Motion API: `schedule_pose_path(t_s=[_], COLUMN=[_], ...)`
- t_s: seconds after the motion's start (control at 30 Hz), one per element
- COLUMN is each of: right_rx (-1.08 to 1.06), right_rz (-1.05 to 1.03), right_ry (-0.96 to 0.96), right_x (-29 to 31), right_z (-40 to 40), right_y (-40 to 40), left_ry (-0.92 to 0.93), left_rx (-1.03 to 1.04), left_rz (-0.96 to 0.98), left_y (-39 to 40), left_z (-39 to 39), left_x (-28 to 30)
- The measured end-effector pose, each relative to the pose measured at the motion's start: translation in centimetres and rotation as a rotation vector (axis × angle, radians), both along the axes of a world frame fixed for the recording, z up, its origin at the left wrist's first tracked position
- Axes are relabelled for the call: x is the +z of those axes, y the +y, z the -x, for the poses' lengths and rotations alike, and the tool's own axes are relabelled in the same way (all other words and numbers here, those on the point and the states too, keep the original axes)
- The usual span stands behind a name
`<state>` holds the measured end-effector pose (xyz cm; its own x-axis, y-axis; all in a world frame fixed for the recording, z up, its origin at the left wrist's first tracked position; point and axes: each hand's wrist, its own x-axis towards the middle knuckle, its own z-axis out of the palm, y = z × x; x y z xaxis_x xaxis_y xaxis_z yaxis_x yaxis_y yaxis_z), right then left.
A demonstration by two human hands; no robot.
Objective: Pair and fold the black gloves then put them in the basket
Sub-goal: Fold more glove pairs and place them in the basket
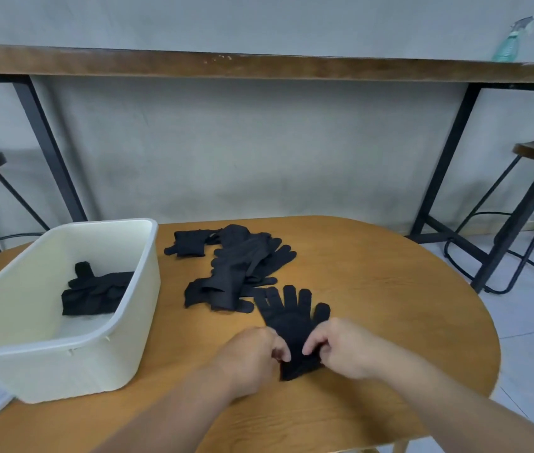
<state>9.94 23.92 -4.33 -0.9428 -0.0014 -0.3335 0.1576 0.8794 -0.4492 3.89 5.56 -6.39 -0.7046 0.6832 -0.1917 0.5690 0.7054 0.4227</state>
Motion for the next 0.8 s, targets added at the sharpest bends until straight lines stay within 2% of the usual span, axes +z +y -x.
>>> schedule_pose_path(t_s=[0.2,0.33,0.5,0.57,0.67,0.8], right_rx=[-0.129,-0.04,0.027,0.003,-0.053,-0.071], right_rz=[0.014,-0.039,-0.098,-0.072,-0.01,0.037], right_ry=[0.171,0.18,0.149,0.142,0.2,0.249], right_x=[0.4,-1.4,-1.8,-1.1,-0.2,-0.1], right_z=[1.2,0.7,0.7,1.7,4.0,7.3], right_y=[0.4,-0.7,-1.4,-1.7,-2.7,-5.6], left_ry=[0.158,0.139,0.1,0.122,0.276,0.429], left_rx=[0.093,0.037,0.064,0.163,0.416,0.569], left_rz=[-0.192,-0.162,-0.195,-0.247,-0.304,-0.199], left_y=[0.9,1.2,0.4,0.2,-0.6,-2.6], left_z=[0.5,-0.5,-0.5,0.4,2.5,5.1], left_x=[-0.4,-1.4,-1.8,-1.5,-1.0,-1.6])
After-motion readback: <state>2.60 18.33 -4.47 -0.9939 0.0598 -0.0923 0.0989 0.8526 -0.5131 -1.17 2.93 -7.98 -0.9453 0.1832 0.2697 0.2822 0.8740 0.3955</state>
